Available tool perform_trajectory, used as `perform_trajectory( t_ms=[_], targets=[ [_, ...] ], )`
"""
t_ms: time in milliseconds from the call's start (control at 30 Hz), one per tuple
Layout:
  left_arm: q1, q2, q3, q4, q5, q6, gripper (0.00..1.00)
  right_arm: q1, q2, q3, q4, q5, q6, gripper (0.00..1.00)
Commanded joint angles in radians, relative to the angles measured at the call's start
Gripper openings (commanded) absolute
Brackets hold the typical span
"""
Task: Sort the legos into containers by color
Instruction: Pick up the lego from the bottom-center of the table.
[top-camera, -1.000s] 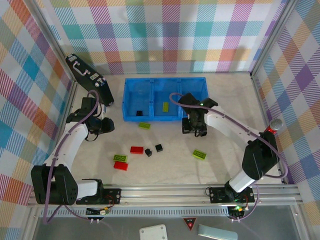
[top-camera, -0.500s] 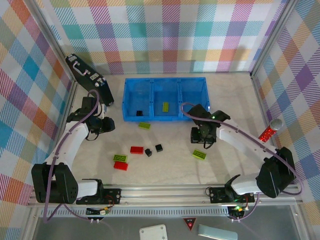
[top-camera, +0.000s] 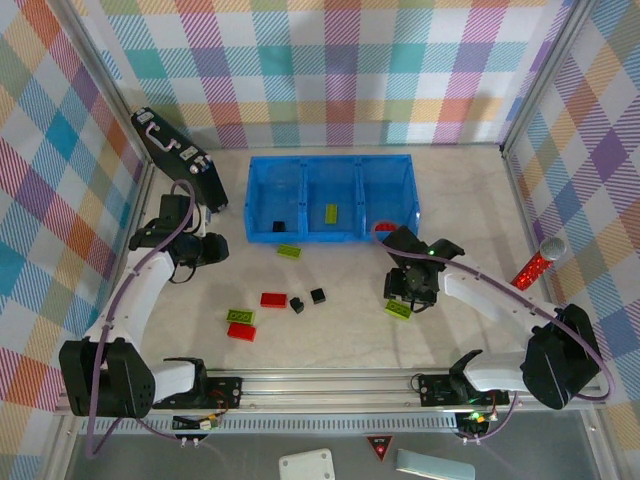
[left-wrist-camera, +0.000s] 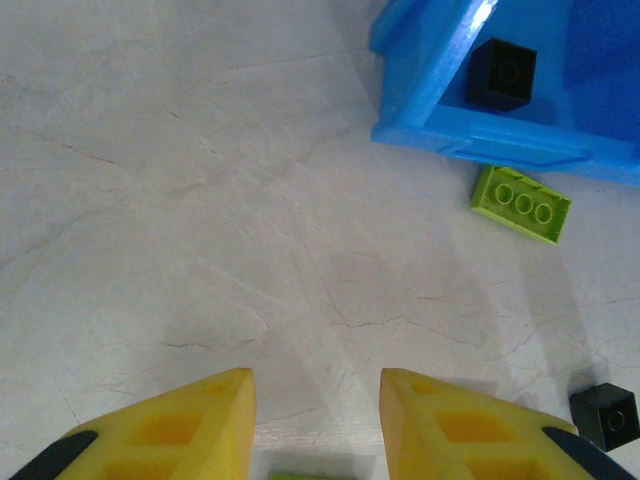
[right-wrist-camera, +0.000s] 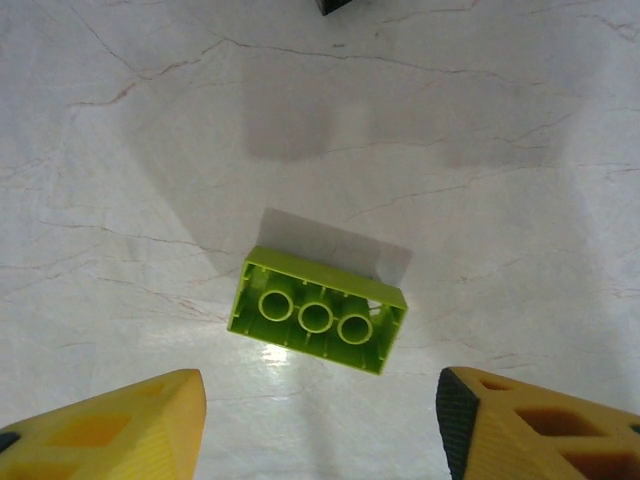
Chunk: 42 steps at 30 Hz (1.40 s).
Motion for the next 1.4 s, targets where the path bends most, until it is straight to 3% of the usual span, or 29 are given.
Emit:
perform_trajectory(
  t_ms=[0,300,600,967,1367],
  targets=[
    [0.015,-0.032,-0.018,-0.006,0.008,0.016,0.38,0.007,0.005,-0.022,0.045,-0.025,0.074,0.66],
    [0.014,-0.03,-0.015,-0.008,0.013,0.018,0.38,0.007,0.017,-0.058,0.045,0.059,0.262,0.8],
    [0.015,-0.028,-0.017,-0.008,0.018,0.018,0.38,0.007,0.052,-0.097,0.104,0.038,0.312,0.95],
    [0.015,-0.026,-0.017,-0.008,0.011,0.018,0.38,0.007,0.082,-0.144,0.171,0.008,0.35,0.95],
    [0.015,-0.02,-0.016,-0.007,0.016,0.018,0.38,0.007,0.123,-0.181,0.235,-0.048,0.348,0.88]
  ],
)
